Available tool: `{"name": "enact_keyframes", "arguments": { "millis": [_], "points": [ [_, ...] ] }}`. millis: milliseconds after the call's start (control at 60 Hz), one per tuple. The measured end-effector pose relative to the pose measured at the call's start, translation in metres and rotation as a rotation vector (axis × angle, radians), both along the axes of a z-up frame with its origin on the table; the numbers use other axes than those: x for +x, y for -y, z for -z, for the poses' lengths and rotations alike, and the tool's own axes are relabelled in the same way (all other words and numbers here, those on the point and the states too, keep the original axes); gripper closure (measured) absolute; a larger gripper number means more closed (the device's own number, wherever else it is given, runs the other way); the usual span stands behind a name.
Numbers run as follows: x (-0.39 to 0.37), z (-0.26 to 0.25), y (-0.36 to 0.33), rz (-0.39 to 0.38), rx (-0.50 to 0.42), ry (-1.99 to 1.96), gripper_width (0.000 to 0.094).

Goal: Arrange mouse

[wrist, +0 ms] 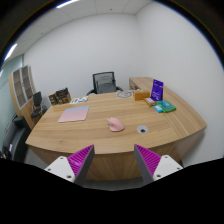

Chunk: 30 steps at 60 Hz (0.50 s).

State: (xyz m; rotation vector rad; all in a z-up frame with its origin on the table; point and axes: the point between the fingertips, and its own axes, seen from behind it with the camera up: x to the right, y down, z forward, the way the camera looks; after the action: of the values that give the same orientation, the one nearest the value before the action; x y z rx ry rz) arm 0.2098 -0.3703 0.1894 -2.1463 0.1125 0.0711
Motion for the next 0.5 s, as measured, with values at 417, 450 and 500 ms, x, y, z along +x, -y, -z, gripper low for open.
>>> {"name": "enact_keyframes", "arguments": {
  "millis": [417, 450, 500],
  "points": [
    [-0.030, 0.068, -0.108, -0.026, -0.036, 0.081, 0.0106],
    [-0.036, 0.082, -0.124, -0.029, -0.037, 0.117, 0.0106],
    [-0.038, 0.101, -0.144, -0.032, -0.054, 0.170, 0.0107]
  ]
}}
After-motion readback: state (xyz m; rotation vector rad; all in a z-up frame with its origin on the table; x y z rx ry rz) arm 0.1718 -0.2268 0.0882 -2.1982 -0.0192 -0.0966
